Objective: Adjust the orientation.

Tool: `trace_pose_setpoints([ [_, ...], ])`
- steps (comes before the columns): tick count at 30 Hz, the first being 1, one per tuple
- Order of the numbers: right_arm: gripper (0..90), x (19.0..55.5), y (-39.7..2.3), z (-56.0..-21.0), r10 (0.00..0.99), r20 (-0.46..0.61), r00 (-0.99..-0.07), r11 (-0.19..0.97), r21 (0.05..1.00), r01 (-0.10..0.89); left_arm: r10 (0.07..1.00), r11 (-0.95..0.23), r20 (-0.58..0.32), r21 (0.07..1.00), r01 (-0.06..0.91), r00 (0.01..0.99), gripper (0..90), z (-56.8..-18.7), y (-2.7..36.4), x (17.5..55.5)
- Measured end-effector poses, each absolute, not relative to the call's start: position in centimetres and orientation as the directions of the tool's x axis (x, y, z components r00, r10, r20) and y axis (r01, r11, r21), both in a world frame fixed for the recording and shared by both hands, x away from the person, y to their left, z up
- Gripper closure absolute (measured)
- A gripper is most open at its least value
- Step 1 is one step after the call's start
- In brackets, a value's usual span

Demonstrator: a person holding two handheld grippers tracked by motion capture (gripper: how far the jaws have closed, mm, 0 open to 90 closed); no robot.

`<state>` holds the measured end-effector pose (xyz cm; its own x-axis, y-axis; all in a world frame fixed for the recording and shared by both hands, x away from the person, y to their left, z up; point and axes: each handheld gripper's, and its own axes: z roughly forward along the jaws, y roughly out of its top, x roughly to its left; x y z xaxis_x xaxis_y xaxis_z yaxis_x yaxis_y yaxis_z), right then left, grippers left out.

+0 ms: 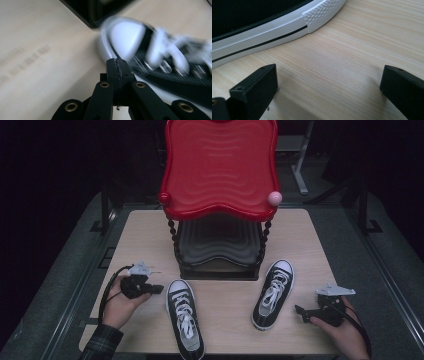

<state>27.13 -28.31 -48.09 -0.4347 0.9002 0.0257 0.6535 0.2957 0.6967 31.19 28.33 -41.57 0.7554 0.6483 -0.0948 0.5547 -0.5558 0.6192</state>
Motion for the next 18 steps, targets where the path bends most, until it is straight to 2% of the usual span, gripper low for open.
trace_pose_setpoints([
  [6,0.9,27.1,-28.3,-48.1,0.9,0.025,-0.435,0.296,0.697,0.653,0.61,-0.62,-0.111,0.551,0.559,0.785,90.0,-43.2,27.9,28.7],
  [18,0.9,27.2,-28.3,-48.1,0.901,0.026,-0.432,0.294,0.697,0.654,0.58,-0.649,-0.102,0.543,0.533,0.808,90.0,-43.5,26.6,29.2],
])
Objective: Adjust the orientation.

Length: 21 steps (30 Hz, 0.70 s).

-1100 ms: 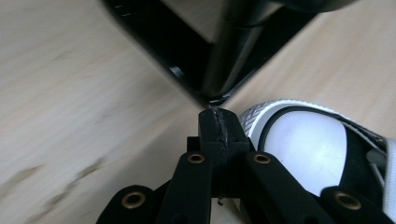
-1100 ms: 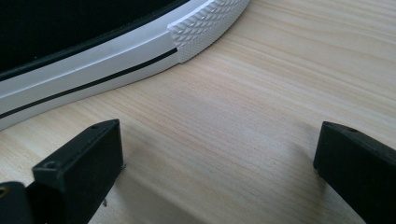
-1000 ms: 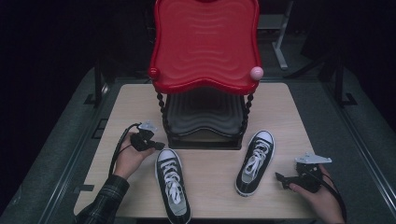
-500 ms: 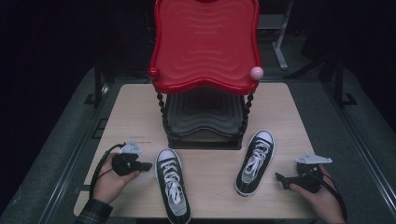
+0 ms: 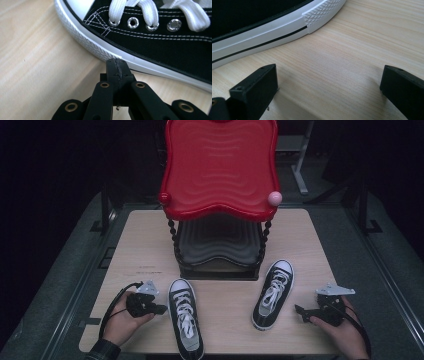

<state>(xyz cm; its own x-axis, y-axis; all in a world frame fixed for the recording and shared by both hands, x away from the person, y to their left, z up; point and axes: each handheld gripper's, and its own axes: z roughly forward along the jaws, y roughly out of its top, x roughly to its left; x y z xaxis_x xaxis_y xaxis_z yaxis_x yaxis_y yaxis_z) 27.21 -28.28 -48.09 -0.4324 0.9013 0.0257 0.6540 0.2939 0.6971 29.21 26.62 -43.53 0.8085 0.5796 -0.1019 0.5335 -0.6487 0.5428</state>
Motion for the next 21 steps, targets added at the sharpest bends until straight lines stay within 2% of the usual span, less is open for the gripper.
trace_pose_setpoints([
  [9,0.9,27.2,-28.3,-48.1,0.903,0.025,-0.43,0.292,0.697,0.655,0.58,-0.656,-0.067,0.552,0.514,0.812,90.0,-43.6,25.1,31.0],
  [15,0.8,27.3,-28.2,-48.1,0.904,0.025,-0.427,0.291,0.697,0.656,0.589,-0.623,-0.103,0.573,0.532,0.802,89.9,-43.9,25.5,31.1],
  [16,0.9,27.3,-28.0,-48.1,0.909,0.026,-0.415,0.282,0.696,0.66,0.6,-0.62,-0.092,0.575,0.534,0.795,81.0,-43.9,25.7,31.0],
  [18,0.9,27.3,-28.0,-48.1,0.909,0.026,-0.415,0.281,0.696,0.66,0.598,-0.615,-0.098,0.581,0.534,0.795,78.4,-43.8,25.9,30.9],
  [21,3.9,27.2,-27.9,-48.0,0.915,0.027,-0.404,0.276,0.688,0.671,0.611,-0.599,-0.092,0.596,0.535,0.787,63.9,-43.4,26.4,30.7],
])
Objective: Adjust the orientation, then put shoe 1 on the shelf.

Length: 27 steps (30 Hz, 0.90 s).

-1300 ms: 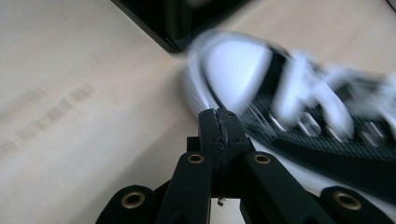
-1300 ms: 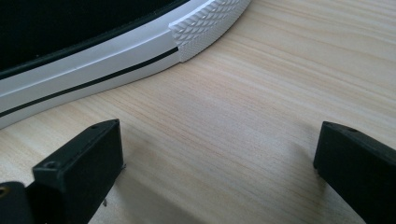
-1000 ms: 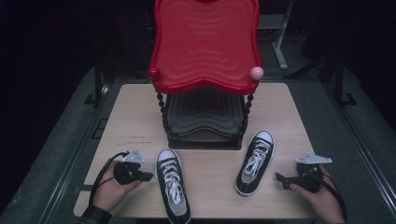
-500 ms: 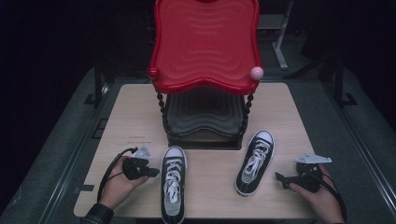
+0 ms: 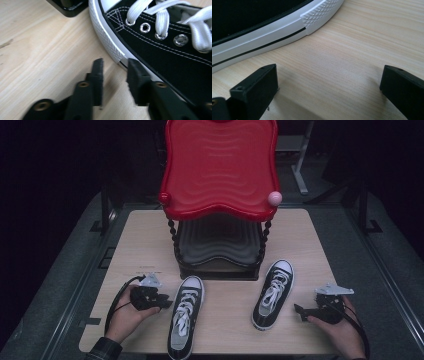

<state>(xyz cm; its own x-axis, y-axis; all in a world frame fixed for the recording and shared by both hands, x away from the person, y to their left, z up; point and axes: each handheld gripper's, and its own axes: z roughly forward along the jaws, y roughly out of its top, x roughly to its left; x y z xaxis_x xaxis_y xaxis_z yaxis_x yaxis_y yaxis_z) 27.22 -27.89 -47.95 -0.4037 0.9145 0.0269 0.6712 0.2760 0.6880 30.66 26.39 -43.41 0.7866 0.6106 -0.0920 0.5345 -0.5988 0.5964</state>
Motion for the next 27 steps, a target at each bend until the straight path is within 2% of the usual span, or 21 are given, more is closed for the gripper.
trace_pose_setpoints([
  [1,3.9,27.2,-27.9,-48.0,0.915,0.027,-0.404,0.276,0.688,0.671,0.613,-0.594,-0.092,0.602,0.534,0.785,63.9,-43.3,26.6,30.6],
  [3,18.9,27.1,-27.9,-47.5,0.918,0.031,-0.396,0.268,0.688,0.674,0.617,-0.579,-0.1,0.615,0.536,0.781,55.8,-43.1,27.1,30.3],
  [4,21.2,27.0,-28.1,-47.3,0.914,0.054,-0.403,0.259,0.685,0.681,0.615,-0.567,-0.111,0.626,0.535,0.781,51.0,-43.0,27.5,30.1],
  [9,26.0,26.8,-28.1,-46.4,0.911,0.073,-0.405,0.242,0.701,0.671,0.628,-0.534,-0.116,0.655,0.534,0.77,43.1,-42.0,28.1,29.6],
  [15,34.8,26.1,-26.7,-43.4,0.885,0.126,-0.449,0.215,0.743,0.634,0.625,-0.488,-0.137,0.7,0.522,0.768,44.8,-40.1,28.6,28.6],
  [27,38.4,25.4,-22.5,-39.5,0.83,0.157,-0.536,0.212,0.799,0.562,0.564,-0.484,-0.136,0.745,0.459,0.815,51.1,-38.0,27.8,26.1],
])
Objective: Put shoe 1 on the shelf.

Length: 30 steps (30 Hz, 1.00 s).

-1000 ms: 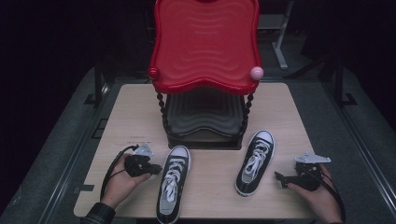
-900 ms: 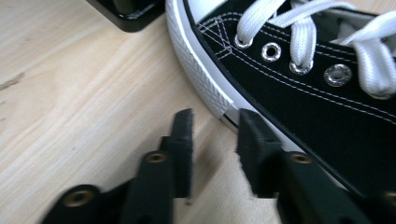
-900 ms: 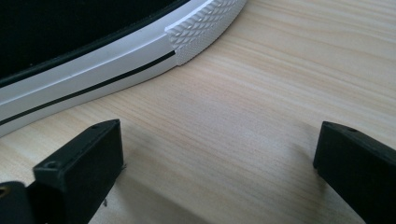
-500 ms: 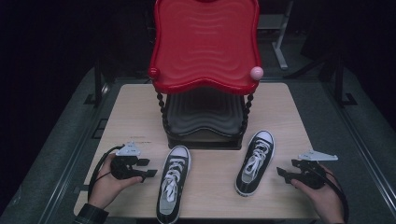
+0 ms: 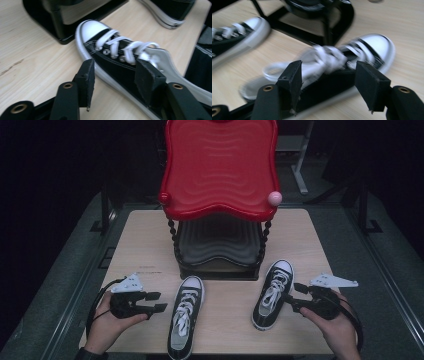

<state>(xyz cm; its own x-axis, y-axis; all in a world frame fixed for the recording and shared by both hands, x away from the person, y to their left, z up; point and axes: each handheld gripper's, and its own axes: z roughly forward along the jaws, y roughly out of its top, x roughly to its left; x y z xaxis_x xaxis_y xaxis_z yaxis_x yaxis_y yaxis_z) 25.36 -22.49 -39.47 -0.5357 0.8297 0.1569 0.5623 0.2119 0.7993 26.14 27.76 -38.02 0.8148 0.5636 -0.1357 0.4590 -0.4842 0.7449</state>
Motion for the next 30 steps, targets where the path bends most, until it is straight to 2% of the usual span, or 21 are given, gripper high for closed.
trace_pose_setpoints([
  [10,38.0,25.8,-16.3,-38.3,0.734,0.165,-0.658,0.266,0.822,0.503,0.501,-0.49,-0.166,0.754,0.437,0.849,51.9,-38.3,26.4,25.3],
  [20,37.5,25.9,-12.1,-38.5,0.665,0.169,-0.727,0.312,0.822,0.476,0.485,-0.516,-0.186,0.728,0.452,0.854,56.4,-40.4,25.3,25.7],
  [27,37.7,25.9,-9.0,-39.1,0.606,0.171,-0.777,0.346,0.822,0.451,0.473,-0.513,-0.209,0.724,0.461,0.856,68.4,-41.1,25.7,26.0],
  [30,37.8,25.9,-7.3,-39.4,0.573,0.18,-0.8,0.357,0.823,0.442,0.455,-0.536,-0.216,0.709,0.459,0.864,82.1,-41.5,25.6,26.1],
])
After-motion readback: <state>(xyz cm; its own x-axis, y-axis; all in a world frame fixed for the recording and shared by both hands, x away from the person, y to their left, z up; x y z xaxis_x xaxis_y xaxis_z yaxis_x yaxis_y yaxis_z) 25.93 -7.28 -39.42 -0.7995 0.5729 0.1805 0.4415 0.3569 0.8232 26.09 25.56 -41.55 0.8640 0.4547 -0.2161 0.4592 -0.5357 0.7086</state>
